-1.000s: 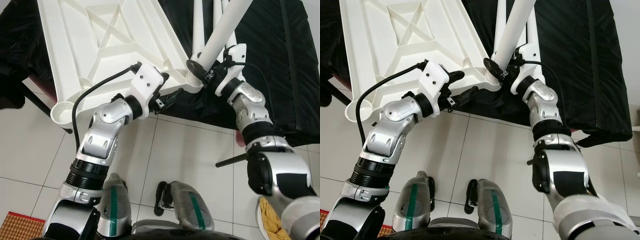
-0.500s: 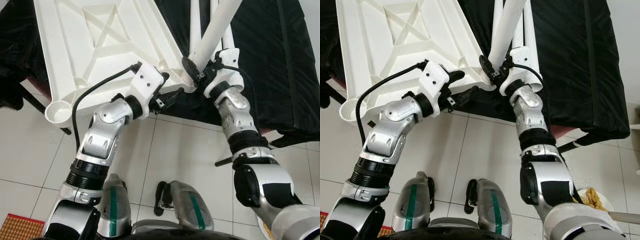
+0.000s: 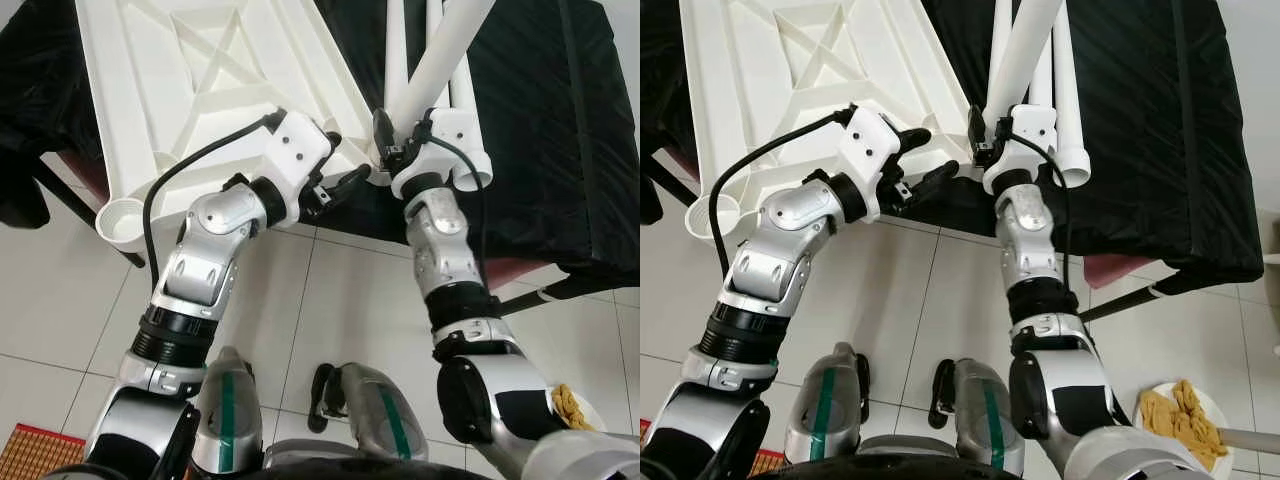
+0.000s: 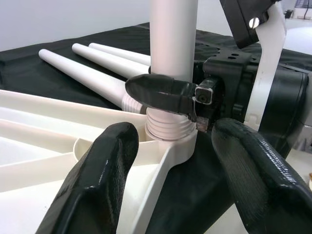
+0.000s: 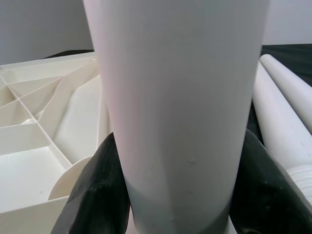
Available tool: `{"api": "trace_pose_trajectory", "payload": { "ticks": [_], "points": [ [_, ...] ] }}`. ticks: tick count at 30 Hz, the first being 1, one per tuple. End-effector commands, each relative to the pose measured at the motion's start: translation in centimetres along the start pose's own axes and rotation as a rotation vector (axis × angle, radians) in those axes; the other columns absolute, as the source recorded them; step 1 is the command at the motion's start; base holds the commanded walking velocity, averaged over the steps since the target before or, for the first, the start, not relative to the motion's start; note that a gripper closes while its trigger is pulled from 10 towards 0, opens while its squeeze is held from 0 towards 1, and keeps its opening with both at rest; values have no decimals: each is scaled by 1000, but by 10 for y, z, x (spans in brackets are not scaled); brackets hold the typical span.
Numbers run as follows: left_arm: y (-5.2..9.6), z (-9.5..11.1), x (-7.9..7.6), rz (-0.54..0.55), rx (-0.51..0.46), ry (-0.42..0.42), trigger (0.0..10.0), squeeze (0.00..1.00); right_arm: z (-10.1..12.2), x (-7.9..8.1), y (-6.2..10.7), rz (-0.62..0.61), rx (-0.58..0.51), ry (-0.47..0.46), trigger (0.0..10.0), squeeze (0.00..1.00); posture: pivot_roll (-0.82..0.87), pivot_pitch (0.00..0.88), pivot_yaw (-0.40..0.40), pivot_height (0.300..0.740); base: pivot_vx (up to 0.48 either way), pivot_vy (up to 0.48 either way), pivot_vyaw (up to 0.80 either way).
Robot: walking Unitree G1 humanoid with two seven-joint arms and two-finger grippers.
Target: Building children table
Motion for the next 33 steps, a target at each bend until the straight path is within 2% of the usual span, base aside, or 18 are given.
{"api": "trace_pose_trajectory", "payload": {
  "ticks": [1, 6, 11, 18, 19, 33],
  "points": [
    [-2, 2, 5, 41, -13, 0, 10000, 0, -19, -13, 9, -78, 73, -15, 10000, 0, 64, 42, -84, 740, 0, 0, 0],
    [-1, 2, 7, 48, -16, 5, 10000, 0, -17, -13, 9, -97, 73, -18, 10000, 0, 62, 42, -81, 740, 0, 0, 0],
    [-1, 1, 7, 48, -14, 8, 10000, 0, -15, -22, 9, -128, 71, 2, 10000, 0, 69, 37, -81, 740, 0, 0, 0],
    [0, 1, 7, 51, -15, 6, 10000, 0, -13, -25, 7, -137, 68, -7, 10000, 0, 73, 32, -84, 740, 0, 0, 0],
    [0, 0, 7, 52, -13, 7, 10000, 0, -12, -24, 7, -129, 59, -11, 10000, 1000, 76, 29, -86, 740, 0, 0, 0],
    [-1, 0, 6, 53, -14, 11, 10000, 0, -8, -22, 8, -90, 48, 0, 10000, 1000, 71, 23, -88, 740, 0, 0, 0]
  ]
}}
Point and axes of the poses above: a point about 5 cm out from each wrist's last joint towards the gripper, its own y axis pointing back from the gripper into the wrist, its own z axis along the axis of the wrist's last joint, x = y × z, the point moved 6 cm from there along -y, pointing out of the wrist towards the gripper, and after that the axes turned 7 degrees about y, right-handed, at the moved point
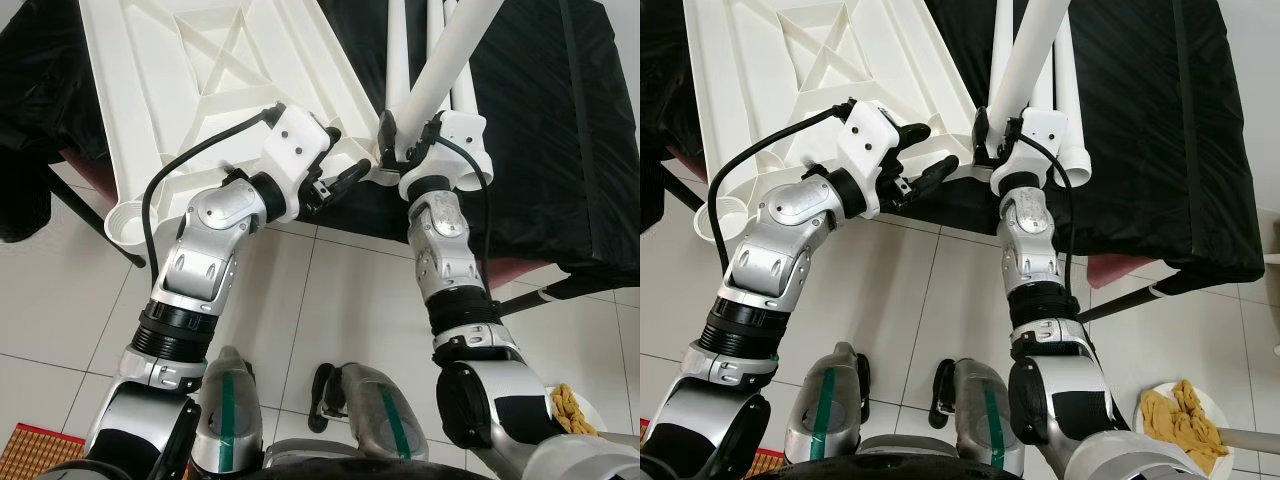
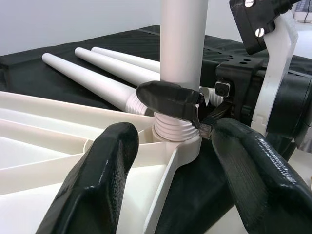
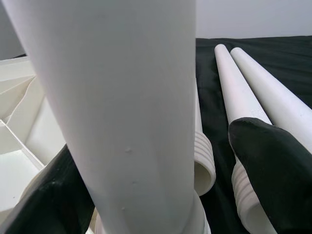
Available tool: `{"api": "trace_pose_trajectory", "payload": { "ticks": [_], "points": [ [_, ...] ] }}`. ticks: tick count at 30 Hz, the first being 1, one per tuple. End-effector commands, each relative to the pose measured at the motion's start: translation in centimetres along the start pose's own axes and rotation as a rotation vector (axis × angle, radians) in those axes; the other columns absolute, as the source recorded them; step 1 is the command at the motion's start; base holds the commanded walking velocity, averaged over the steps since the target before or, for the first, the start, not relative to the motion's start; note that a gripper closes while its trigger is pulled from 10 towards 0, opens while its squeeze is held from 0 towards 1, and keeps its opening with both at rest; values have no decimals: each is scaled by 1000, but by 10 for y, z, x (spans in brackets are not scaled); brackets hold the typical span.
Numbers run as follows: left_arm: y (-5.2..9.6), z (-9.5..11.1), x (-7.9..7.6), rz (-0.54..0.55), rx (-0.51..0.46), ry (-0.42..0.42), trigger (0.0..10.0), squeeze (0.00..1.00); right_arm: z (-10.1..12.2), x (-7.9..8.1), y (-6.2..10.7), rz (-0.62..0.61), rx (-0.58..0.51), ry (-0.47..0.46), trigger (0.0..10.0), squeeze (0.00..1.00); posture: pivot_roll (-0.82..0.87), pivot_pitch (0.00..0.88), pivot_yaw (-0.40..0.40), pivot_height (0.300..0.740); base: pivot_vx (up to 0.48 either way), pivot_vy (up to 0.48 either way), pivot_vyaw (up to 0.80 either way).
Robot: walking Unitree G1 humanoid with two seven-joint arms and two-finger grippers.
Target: Building children table
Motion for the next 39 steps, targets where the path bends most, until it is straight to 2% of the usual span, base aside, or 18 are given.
{"api": "trace_pose_trajectory", "payload": {
  "ticks": [1, 2, 3, 4, 7, 10, 16, 17, 20, 22, 26, 28, 29, 31, 39],
  "points": [
    [0, -2, 4, 53, -8, 16, 10000, 0, -4, -6, 4, 3, 12, 9, 10000, 1000, 69, 37, -87, 740, 0, 0, 0],
    [0, -4, 5, 58, -2, 14, 10000, 0, -4, -6, 4, 17, 14, 2, 10000, 894, 67, 29, -87, 740, 0, 0, 0],
    [1, -5, 4, 59, 1, 13, 10000, 0, -4, -5, 4, 37, 13, 5, 10000, 569, 64, 35, -87, 740, 0, 0, 0],
    [1, -6, 3, 54, 0, 21, 10000, 0, -3, -4, 5, 63, 7, 10, 10000, 0, 64, 34, -88, 740, 0, 0, 0],
    [1, -6, 2, 50, 0, 24, 10000, 0, -2, -4, 5, 82, 5, 9, 10000, 0, 63, 39, -88, 740, 0, 0, 0],
    [1, -5, 0, 50, 0, 25, 10000, 0, 4, -4, 6, 170, -18, 3, 10000, 0, 60, 43, -86, 740, 0, 0, 0],
    [1, -6, 1, 55, 1, 28, 10000, 0, 10, -8, 6, 250, -36, -10, 10000, 0, 60, 44, -85, 740, 0, 0, 0],
    [1, -6, 1, 55, 1, 27, 10000, 0, 11, -9, 5, 262, -37, -6, 10000, 0, 59, 46, -84, 740, 0, 0, 0],
    [2, -5, 2, 53, 1, 27, 10000, 0, 20, -13, 0, 398, -60, 44, 10000, 0, 59, 42, -77, 740, 0, 0, 0],
    [2, -5, 2, 54, 1, 27, 10000, 0, 22, -14, -1, 420, -63, 54, 10000, 0, 58, 43, -77, 740, 0, 0, 0],
    [1, -5, 2, 51, 0, 24, 10000, 0, 22, -12, -3, 498, -53, 63, 10000, 0, 55, 40, -70, 740, 0, 0, 0],
    [1, -5, 2, 51, 0, 24, 10000, 0, 22, -12, -3, 498, -53, 63, 10000, 0, 55, 40, -70, 740, 0, 0, 0],
    [0, -4, 2, 48, -3, 25, 10000, 0, 21, -10, -5, 565, -35, 86, 10000, 0, 54, 39, -68, 740, 0, 0, 0],
    [-1, -3, 2, 47, -4, 26, 10000, 0, 18, -6, -4, 610, -18, 94, 10000, 0, 53, 39, -67, 740, 0, 0, 0],
    [-1, -3, 2, 45, -7, 26, 10000, 0, 12, 3, 0, 706, 12, 96, 10000, 0, 55, 37, -61, 740, 0, 0, 0]
  ]
}}
Point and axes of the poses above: a point about 5 cm out from each wrist's last joint towards the gripper, its own y axis pointing back from the gripper into the wrist, its own z axis along the axis of the wrist's last joint, x = y × z, the point moved 6 cm from there along -y, pointing out of the wrist towards the gripper, and after that the axes turned 7 degrees about y, right-handed, at the moved point
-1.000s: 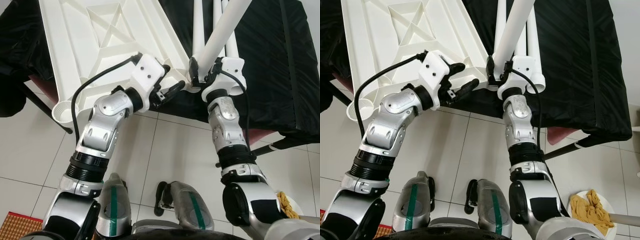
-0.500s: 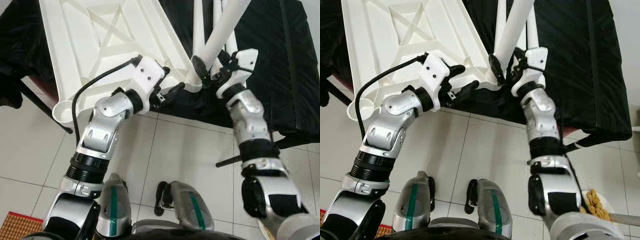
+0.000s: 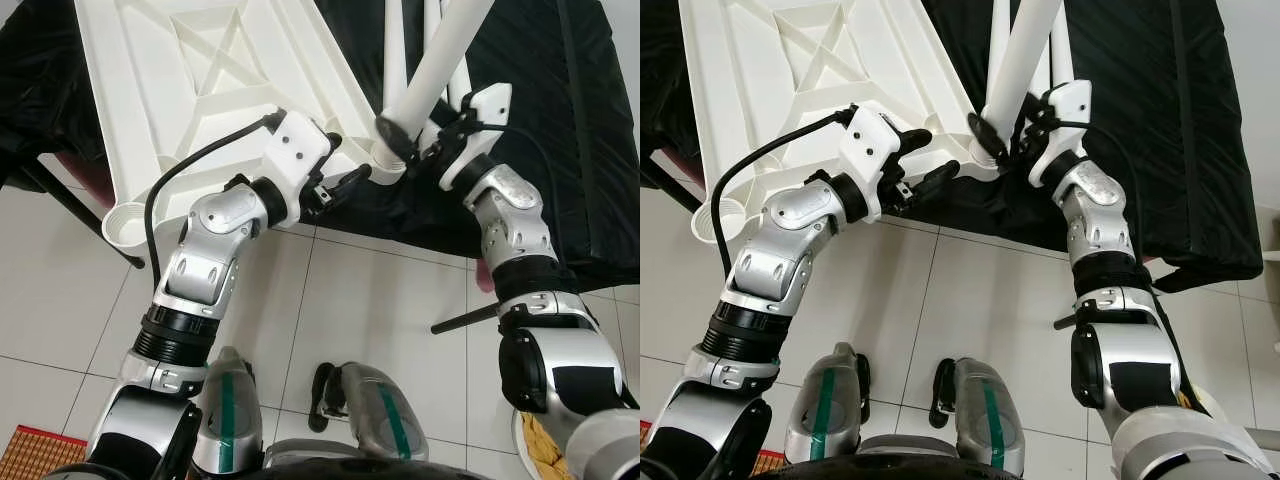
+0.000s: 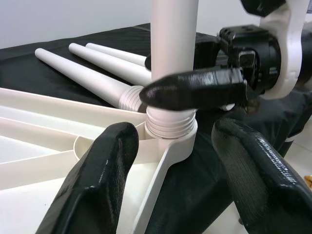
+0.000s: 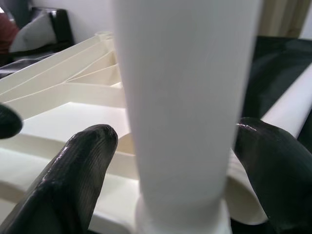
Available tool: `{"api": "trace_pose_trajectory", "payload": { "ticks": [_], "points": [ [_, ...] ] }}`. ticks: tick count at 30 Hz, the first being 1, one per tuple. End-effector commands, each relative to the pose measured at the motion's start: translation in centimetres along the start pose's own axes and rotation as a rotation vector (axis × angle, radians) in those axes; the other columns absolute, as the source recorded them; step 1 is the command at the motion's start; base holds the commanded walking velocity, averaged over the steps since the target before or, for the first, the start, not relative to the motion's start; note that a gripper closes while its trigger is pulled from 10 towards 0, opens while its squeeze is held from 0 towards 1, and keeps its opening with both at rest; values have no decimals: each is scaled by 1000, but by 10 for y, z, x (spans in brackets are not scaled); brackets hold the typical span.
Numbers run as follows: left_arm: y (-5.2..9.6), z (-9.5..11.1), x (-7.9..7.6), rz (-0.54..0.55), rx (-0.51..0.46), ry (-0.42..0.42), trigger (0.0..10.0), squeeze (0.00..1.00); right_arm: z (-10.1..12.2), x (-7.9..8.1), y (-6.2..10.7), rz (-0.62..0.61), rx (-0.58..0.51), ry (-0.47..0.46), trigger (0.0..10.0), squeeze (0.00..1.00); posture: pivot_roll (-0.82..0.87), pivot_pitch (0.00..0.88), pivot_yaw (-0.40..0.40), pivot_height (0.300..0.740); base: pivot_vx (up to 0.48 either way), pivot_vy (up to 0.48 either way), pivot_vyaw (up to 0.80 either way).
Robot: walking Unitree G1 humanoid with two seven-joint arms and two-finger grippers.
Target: Building children table
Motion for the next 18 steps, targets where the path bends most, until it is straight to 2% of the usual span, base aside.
{"api": "trace_pose_trajectory", "payload": {
  "ticks": [1, 10, 11, 12, 13, 15, 16, 18],
  "points": [
    [-2, 1, 5, 47, -8, 3, 10000, 0, -3, 0, 0, 22, 20, 8, 10000, 0, 54, 36, -59, 740, 0, 0, 0],
    [-3, 3, 4, 43, -12, 2, 10000, 0, -4, -2, -4, 63, 32, 7, 10000, 0, 55, 34, -57, 740, 0, 0, 0],
    [-3, 3, 4, 43, -12, 3, 10000, 0, -3, -5, -5, 54, 27, 10, 8549, 0, 56, 34, -57, 740, 0, 0, 0],
    [-3, 3, 4, 43, -12, 3, 10000, 0, -3, -5, -5, 54, 27, 10, 8549, 0, 56, 34, -57, 740, 0, 0, 0],
    [-3, 3, 4, 43, -12, 3, 10000, 0, -3, -6, -5, 48, 24, 8, 980, 0, 56, 33, -57, 740, 0, 0, 0],
    [-4, 3, 4, 43, -12, 3, 10000, 0, -3, -8, -5, 38, 23, 10, 980, 0, 56, 33, -57, 740, 0, 0, 0],
    [-4, 3, 4, 43, -13, 4, 10000, 0, -4, -9, -5, 31, 28, 7, 0, 0, 56, 34, -58, 740, 0, 0, 0],
    [-4, 3, 4, 44, -14, 4, 10000, 0, -5, -10, -4, 27, 30, -3, 0, 0, 56, 34, -59, 740, 0, 0, 0]
  ]
}}
Point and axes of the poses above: a point about 5 cm out from each wrist's last joint towards the gripper, its own y axis pointing back from the gripper into the wrist, its own z axis along the axis of the wrist's last joint, x = y × z, the point moved 6 cm from there along -y, pointing out of the wrist towards the gripper, and after that the axes turned 7 degrees about y, right-handed, at the moved point
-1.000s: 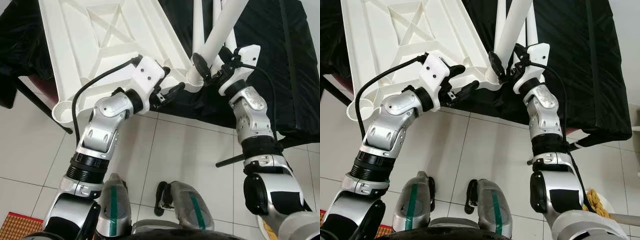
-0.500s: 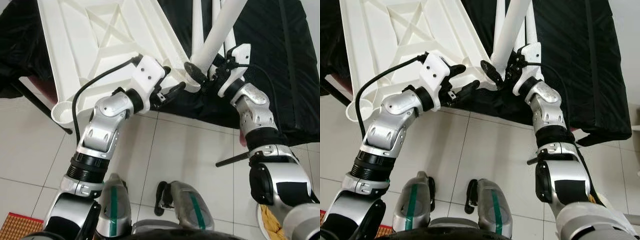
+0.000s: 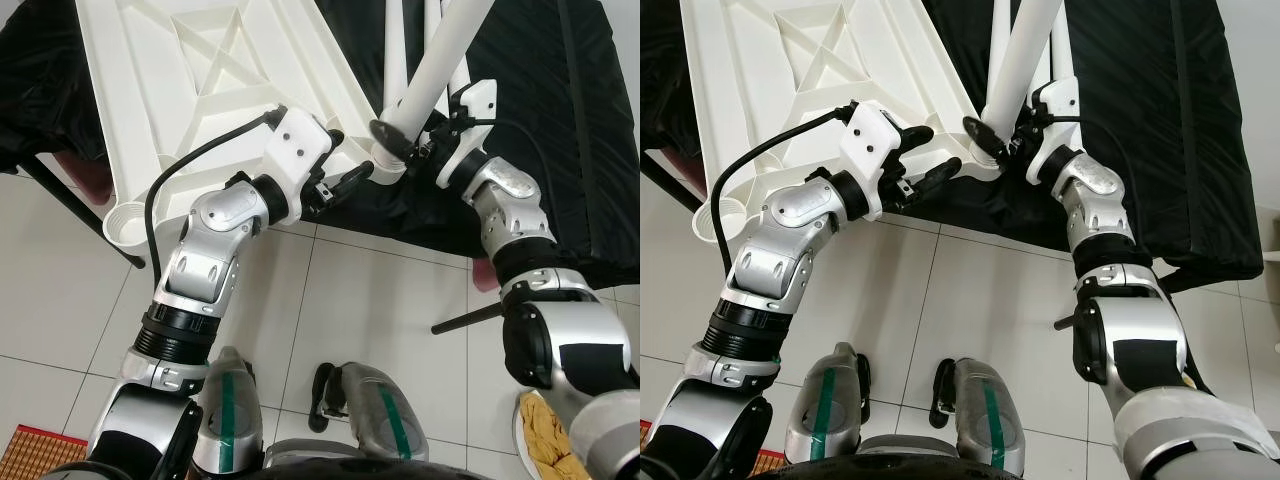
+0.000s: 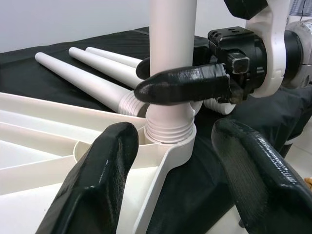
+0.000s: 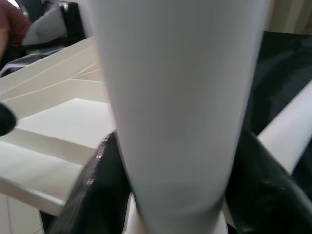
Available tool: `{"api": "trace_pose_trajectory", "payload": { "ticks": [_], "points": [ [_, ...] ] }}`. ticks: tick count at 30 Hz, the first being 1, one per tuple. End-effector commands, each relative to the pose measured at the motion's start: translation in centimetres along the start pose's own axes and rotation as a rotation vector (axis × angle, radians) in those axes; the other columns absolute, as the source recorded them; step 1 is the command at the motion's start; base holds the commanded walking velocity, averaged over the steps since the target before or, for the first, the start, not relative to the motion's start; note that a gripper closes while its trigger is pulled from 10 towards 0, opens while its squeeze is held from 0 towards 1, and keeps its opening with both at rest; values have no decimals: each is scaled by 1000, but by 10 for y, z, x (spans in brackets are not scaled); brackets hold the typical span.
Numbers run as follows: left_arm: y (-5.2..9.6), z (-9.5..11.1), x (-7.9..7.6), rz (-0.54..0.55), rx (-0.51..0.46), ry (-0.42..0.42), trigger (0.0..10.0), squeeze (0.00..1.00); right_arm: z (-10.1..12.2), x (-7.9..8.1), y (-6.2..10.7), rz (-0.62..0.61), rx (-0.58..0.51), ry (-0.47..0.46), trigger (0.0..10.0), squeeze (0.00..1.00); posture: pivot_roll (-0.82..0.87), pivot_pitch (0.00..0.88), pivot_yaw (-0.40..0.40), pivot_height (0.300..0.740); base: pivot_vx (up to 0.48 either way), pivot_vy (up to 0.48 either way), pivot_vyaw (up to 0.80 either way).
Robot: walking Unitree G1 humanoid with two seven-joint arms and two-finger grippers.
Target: Building children table
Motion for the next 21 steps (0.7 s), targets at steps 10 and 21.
{"api": "trace_pose_trajectory", "payload": {
  "ticks": [10, 21],
  "points": [
    [-2, 0, 3, 46, -7, 11, 10000, 0, -8, 2, 6, 18, 11, -10, 0, 0, 50, 37, -60, 740, 0, 0, 0],
    [-2, 0, 1, 46, -9, 15, 10000, 0, -6, 3, 10, -19, -15, -26, 10000, 0, 41, 45, -67, 740, 0, 0, 0]
  ]
}}
Point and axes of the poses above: a point about 5 cm out from each wrist's last joint towards the gripper, its own y axis pointing back from the gripper into the wrist, its own z axis along the axis of the wrist's last joint, x = y × z, the point moved 6 cm from there along -y, pointing out of the wrist towards the gripper, and after that the axes turned 7 degrees about y, right-handed, at the moved point
